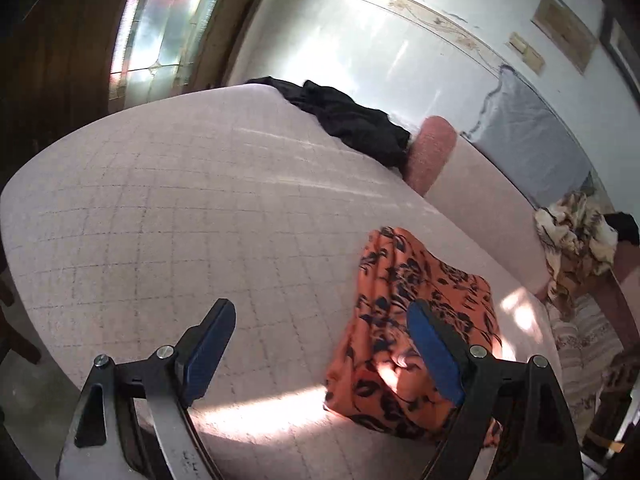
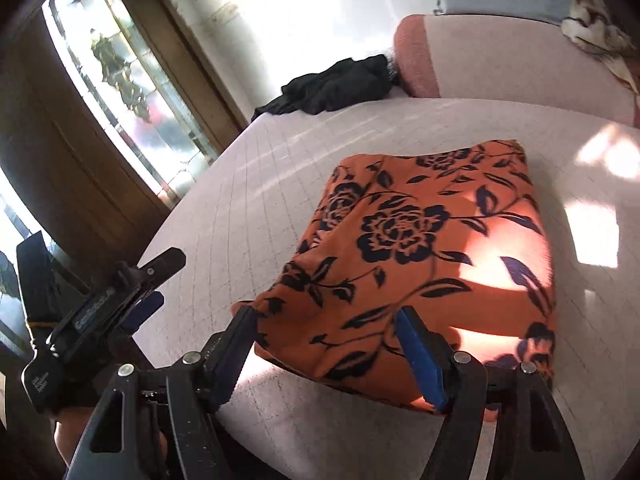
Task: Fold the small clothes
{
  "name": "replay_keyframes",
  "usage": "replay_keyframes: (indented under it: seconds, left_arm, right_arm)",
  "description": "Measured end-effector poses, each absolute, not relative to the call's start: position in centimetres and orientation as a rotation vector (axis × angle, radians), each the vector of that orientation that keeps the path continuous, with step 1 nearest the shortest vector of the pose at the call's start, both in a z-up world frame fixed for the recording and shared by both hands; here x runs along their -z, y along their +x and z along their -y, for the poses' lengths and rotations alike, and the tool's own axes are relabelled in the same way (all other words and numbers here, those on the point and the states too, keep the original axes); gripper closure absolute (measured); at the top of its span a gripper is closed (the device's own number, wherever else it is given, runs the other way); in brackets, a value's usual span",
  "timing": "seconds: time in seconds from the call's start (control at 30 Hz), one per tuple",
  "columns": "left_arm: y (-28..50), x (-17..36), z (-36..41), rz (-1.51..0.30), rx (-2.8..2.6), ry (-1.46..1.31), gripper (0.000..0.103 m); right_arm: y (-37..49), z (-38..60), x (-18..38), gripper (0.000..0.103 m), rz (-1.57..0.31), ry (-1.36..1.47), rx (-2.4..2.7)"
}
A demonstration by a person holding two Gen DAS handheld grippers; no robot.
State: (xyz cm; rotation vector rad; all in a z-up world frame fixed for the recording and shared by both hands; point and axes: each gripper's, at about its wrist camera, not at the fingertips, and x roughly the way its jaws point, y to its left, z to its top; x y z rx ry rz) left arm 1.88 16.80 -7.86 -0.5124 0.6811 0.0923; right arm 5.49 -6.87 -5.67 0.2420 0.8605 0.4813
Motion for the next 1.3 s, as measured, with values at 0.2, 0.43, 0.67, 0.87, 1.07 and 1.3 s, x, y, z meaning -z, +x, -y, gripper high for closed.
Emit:
replay_keyframes:
  seconds: [0.2, 0.43, 0.67, 0.87, 1.07, 1.3]
  left_arm:
    - [4.7, 10.2, -11.8, -0.887, 0.004, -0.424, 0.022]
    - [4.6, 10.1, -12.0, -0.890, 0.002, -0.455, 0.087]
    - [4.6, 13.3, -11.7, -0.978, -0.077, -0.417, 0.086]
    - [3.9, 12.2, -11.7, -0.992, -0.067, -0.400, 0.079]
    - [3.6, 5.5, -11.5, -0.786, -0.001, -0.332, 0.021]
    - [14.6, 7.0, -9.9, -0.919, 0.111, -0.231, 0.021]
  right_arm:
    - [5.6, 11.9, 7.4, 0.028, -0.885, 0.397, -0.412]
    - [5.1, 13.8, 7.7, 0.028, -0.870, 0.441, -0.421]
    - [6.2, 14.8, 8.8, 0.028, -0.900, 0.470, -0.438]
    - [7.9, 15.5, 7.9, 0.028, -0.873, 0.486, -0.441]
    - [8.5, 17.0, 8.8, 0.028, -0.875, 0.534, -0.428]
    - [8.6, 19.0, 9.4, 0.028, -0.872, 0.590, -0.403]
